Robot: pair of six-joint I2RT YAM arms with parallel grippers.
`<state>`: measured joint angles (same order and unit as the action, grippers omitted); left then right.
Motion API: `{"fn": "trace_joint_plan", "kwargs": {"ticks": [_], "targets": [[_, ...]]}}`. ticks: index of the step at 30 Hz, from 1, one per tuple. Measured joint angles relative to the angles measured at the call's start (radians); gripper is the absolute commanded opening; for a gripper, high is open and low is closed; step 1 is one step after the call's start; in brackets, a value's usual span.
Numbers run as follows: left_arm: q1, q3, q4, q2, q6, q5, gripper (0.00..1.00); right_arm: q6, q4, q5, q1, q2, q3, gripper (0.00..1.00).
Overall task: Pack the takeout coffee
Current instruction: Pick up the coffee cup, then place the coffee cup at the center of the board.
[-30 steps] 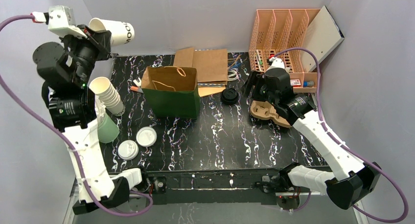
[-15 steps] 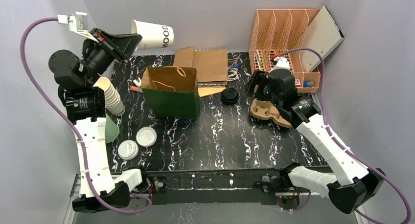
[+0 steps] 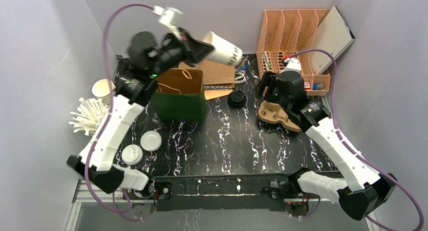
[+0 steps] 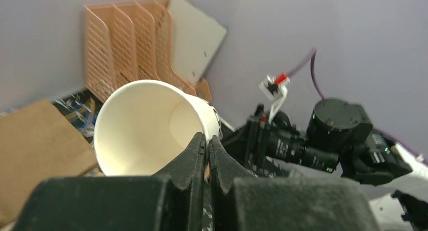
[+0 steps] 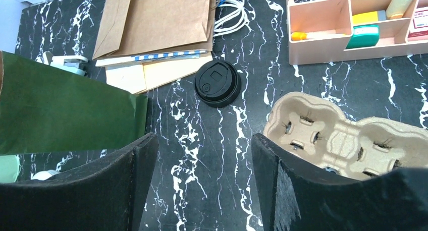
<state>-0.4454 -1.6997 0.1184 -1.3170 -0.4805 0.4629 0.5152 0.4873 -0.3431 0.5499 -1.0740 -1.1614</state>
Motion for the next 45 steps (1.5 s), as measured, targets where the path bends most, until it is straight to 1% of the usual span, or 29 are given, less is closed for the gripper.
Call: {"fn": "trace_joint_plan", "kwargs": {"ticks": [2,4,5,7,8,13,17,20,24,31,32,34,36,41,45], "targets": [[-0.141,-0.041,0.06,-0.064,0.079,-0.101,0.0,0.0,0.0,-0.01,0.0,0.0,0.0,0.76],[-0.25,-0.054,0.11,-0.107,0.142,-0.188,0.0,-0.001,0.0,-0.023,0.0,0.0,0.0,0.76],[-0.324,-0.06,0.143,-0.133,0.181,-0.246,0.0,-0.003,0.0,-0.029,0.0,0.0,0.0,0.76],[-0.421,-0.077,0.195,-0.173,0.238,-0.33,0.0,-0.005,0.0,-0.047,0.0,0.0,0.0,0.76],[-0.478,-0.095,0.227,-0.201,0.275,-0.394,0.0,-0.008,0.0,-0.059,0.0,0.0,0.0,0.76],[-0.69,-0.154,0.351,-0.28,0.416,-0.669,0.0,-0.018,0.007,-0.16,0.0,0.003,0.0,0.75],[-0.79,-0.145,0.424,-0.282,0.461,-0.8,0.0,-0.031,0.006,-0.211,0.0,0.01,0.0,0.75],[-0.83,-0.09,0.431,-0.271,0.465,-0.855,0.0,-0.053,0.006,-0.204,0.0,0.006,0.0,0.75],[-0.865,0.044,0.432,-0.272,0.451,-0.901,0.0,-0.069,0.007,-0.164,0.0,-0.034,0.0,0.74],[-0.885,0.232,0.401,-0.31,0.424,-0.996,0.0,-0.063,-0.005,-0.09,0.0,-0.119,0.015,0.72],[-0.885,0.259,0.388,-0.312,0.424,-1.01,0.0,-0.061,-0.011,-0.077,0.0,-0.124,0.024,0.7],[-0.885,0.301,0.371,-0.315,0.425,-1.032,0.0,-0.059,-0.021,-0.062,0.0,-0.144,0.03,0.61],[-0.885,0.335,0.349,-0.316,0.426,-1.046,0.0,-0.06,-0.036,-0.047,0.0,-0.181,0.03,0.55],[-0.878,0.414,0.275,-0.317,0.425,-1.044,0.0,-0.071,-0.04,0.017,-0.019,-0.325,0.014,0.5],[-0.867,0.479,0.237,-0.335,0.428,-1.035,0.0,-0.093,-0.055,0.108,-0.085,-0.43,-0.007,0.41]]}}
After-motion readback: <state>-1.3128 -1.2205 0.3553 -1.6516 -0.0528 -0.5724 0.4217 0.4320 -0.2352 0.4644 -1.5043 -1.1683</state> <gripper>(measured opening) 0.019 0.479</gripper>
